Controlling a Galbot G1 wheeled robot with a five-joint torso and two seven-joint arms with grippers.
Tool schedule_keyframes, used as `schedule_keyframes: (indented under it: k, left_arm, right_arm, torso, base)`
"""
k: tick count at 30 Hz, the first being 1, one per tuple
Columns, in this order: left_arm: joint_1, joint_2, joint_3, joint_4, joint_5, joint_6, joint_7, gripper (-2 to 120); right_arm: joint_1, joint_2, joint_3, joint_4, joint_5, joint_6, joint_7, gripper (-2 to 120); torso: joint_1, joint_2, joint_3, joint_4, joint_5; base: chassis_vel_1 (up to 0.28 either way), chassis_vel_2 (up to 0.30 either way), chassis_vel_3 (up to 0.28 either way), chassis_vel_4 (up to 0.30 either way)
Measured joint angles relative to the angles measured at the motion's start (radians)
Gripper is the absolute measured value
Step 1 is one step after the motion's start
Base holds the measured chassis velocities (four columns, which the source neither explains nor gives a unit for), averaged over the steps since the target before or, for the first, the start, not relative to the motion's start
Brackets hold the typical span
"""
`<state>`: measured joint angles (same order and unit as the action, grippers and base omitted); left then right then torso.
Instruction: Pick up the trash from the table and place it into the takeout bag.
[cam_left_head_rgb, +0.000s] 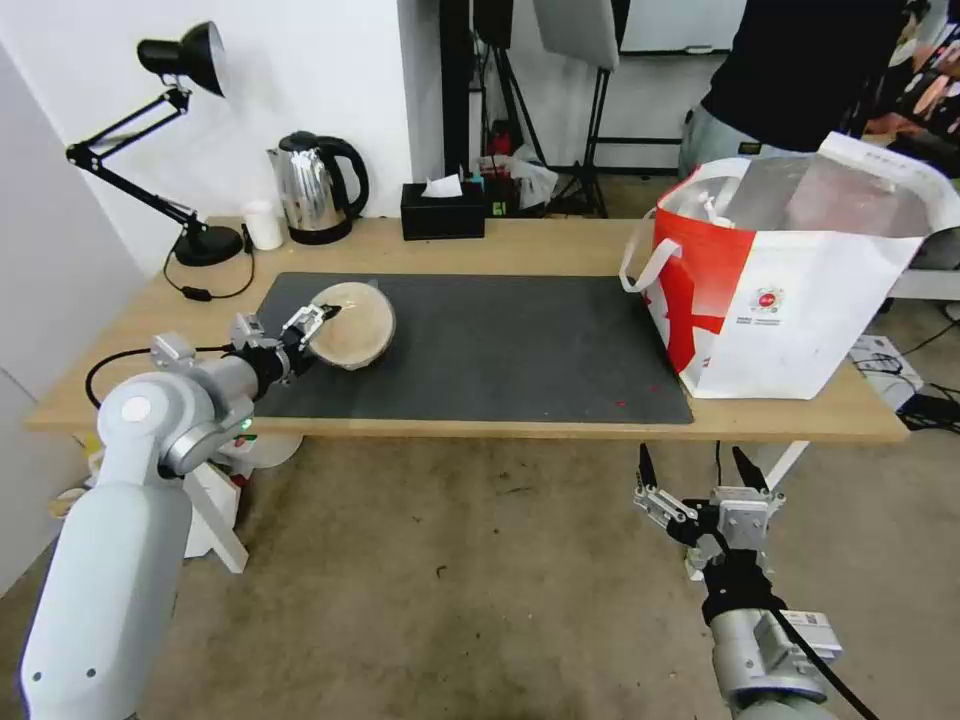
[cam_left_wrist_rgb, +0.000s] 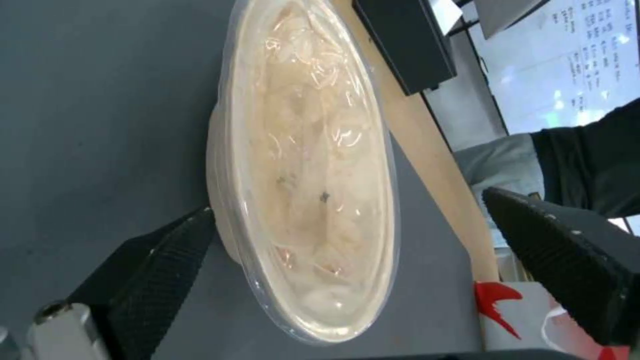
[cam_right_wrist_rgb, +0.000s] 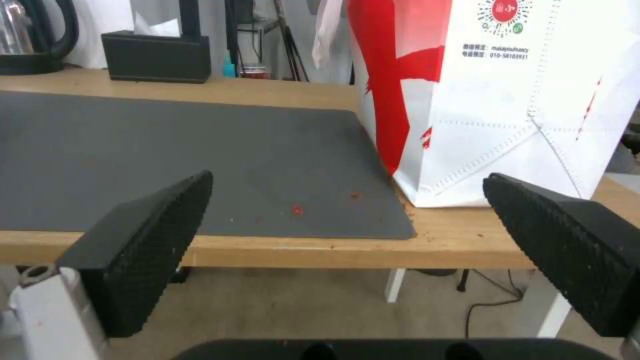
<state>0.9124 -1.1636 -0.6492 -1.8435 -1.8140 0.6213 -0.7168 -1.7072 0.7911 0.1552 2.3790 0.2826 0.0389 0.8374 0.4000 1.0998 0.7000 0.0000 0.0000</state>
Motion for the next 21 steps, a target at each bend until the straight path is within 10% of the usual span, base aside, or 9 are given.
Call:
schedule_keyframes:
  k: [21]
  left_arm:
    - [-0.039,0.01,0.018,0.078,0.023,0.009,0.0,100]
  right_arm:
    - [0.0,0.0,0.0,0.0,0.0,0.0,0.0,100]
  torso:
    - [0.0,0.0,0.0,0.0,-0.0001]
  base:
    - [0.0,0.0,0.0,0.0]
